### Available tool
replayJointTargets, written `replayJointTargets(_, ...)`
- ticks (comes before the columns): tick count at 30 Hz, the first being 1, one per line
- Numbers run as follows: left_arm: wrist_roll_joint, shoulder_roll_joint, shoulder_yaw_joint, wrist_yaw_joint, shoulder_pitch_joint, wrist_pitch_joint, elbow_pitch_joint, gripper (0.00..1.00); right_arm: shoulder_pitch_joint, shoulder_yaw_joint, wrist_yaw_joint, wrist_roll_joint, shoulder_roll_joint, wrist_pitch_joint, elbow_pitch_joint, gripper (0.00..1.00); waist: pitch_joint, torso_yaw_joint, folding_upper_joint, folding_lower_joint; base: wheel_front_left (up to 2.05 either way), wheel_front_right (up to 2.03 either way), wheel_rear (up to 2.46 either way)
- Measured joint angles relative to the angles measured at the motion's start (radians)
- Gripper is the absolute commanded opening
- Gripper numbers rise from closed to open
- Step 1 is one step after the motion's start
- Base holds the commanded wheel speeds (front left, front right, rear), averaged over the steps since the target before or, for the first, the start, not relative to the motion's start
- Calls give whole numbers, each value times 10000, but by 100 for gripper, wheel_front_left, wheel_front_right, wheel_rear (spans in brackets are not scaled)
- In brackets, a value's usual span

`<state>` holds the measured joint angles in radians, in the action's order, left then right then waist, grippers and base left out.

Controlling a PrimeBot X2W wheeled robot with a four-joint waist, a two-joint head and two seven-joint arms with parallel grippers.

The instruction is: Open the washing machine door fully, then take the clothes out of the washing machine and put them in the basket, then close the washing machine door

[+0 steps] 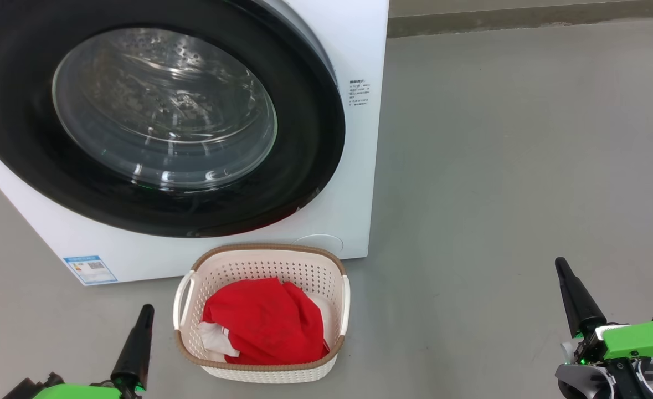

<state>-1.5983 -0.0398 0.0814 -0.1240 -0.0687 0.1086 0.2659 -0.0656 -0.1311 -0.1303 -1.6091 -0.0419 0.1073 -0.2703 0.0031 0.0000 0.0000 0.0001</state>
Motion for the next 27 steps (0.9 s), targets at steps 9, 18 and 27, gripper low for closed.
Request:
replayJointTargets(9, 0, 0, 0, 0, 0, 0, 0, 0, 0, 0, 0, 0, 0, 0, 0, 0, 0, 0, 0, 0, 0, 0, 0)
replayJointTargets(18, 0, 0, 0, 0, 0, 0, 0, 0, 0, 0, 0, 0, 0, 0, 0, 0, 0, 0, 0, 0, 0, 0, 0)
replayJointTargets(27, -2, 0, 0, 0, 0, 0, 0, 0, 0, 0, 0, 0, 0, 0, 0, 0, 0, 0, 0, 0, 0, 0, 0)
